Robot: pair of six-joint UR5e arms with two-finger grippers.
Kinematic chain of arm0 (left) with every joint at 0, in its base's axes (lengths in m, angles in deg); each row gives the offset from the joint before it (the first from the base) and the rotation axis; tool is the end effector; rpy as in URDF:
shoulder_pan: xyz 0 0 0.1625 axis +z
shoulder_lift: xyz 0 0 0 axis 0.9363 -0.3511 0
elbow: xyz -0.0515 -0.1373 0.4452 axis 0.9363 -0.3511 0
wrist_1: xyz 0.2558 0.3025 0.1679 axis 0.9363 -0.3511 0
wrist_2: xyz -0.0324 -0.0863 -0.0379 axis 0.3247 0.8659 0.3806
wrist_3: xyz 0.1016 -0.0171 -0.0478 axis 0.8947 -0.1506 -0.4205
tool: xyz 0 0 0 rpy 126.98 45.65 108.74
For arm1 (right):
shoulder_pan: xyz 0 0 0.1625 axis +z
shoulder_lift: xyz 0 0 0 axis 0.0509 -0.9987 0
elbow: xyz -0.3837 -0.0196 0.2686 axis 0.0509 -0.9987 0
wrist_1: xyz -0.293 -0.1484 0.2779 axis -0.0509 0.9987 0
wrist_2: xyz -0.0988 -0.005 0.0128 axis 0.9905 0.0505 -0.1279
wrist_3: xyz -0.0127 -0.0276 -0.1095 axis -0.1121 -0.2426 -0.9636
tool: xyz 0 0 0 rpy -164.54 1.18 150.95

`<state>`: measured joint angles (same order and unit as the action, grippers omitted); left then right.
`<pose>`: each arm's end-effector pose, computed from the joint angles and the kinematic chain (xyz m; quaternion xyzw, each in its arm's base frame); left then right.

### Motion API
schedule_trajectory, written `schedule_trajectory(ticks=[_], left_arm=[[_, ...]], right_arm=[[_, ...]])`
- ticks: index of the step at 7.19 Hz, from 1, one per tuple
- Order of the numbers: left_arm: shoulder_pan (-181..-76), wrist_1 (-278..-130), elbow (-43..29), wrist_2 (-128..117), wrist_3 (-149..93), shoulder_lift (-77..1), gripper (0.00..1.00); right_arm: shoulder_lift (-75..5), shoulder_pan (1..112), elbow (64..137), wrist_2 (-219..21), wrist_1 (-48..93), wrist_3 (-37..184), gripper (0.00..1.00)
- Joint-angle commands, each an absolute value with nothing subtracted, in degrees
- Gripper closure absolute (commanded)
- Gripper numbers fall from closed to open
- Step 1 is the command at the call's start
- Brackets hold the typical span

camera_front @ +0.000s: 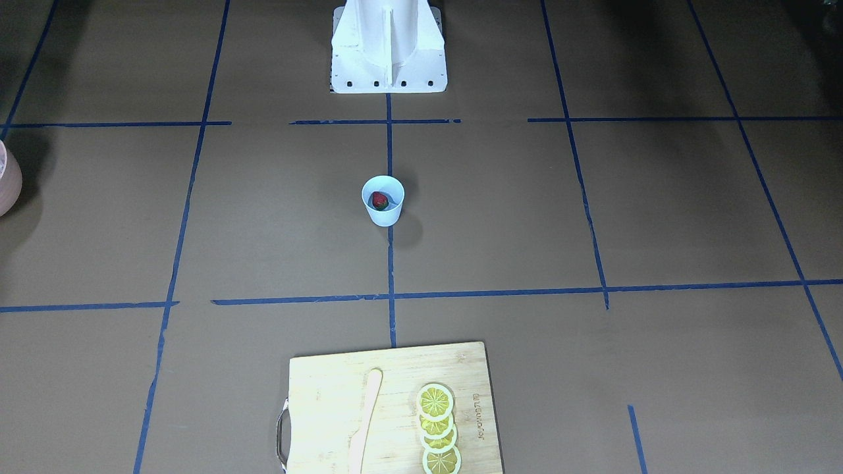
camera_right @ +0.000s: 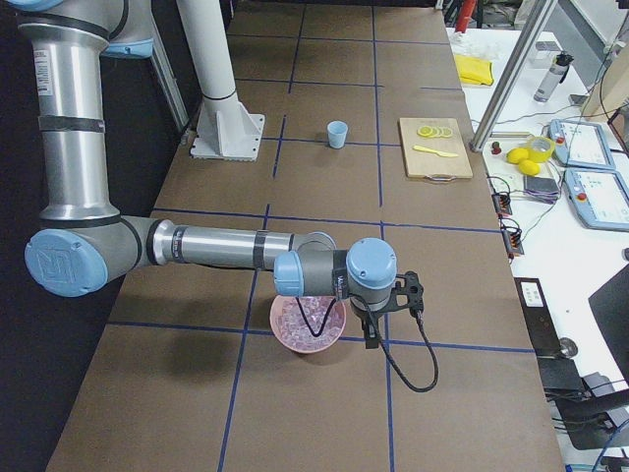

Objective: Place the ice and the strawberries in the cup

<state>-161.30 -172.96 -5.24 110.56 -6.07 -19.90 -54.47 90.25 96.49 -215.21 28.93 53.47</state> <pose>-0.0660 -0.5145 0.7083 -0.0024 0.4047 0.0269 0.9140 0.0763 -0.5170 0.7012 0.0697 -0.4100 -0.0235 0.9091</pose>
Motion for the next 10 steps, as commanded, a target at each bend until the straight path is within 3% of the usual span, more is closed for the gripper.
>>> schedule_trajectory(ticks=[1, 10], left_arm=[[-161.4, -177.6, -4.8, 105.7, -12.3, -19.4, 0.0], [-161.3, -178.7, -4.2, 111.2, -14.7, -19.7, 0.0]], right_arm=[[-54.5, 90.2, 96.4, -215.2, 28.9, 53.4, 0.01], [-54.5, 90.2, 96.4, -215.2, 28.9, 53.5, 0.0]])
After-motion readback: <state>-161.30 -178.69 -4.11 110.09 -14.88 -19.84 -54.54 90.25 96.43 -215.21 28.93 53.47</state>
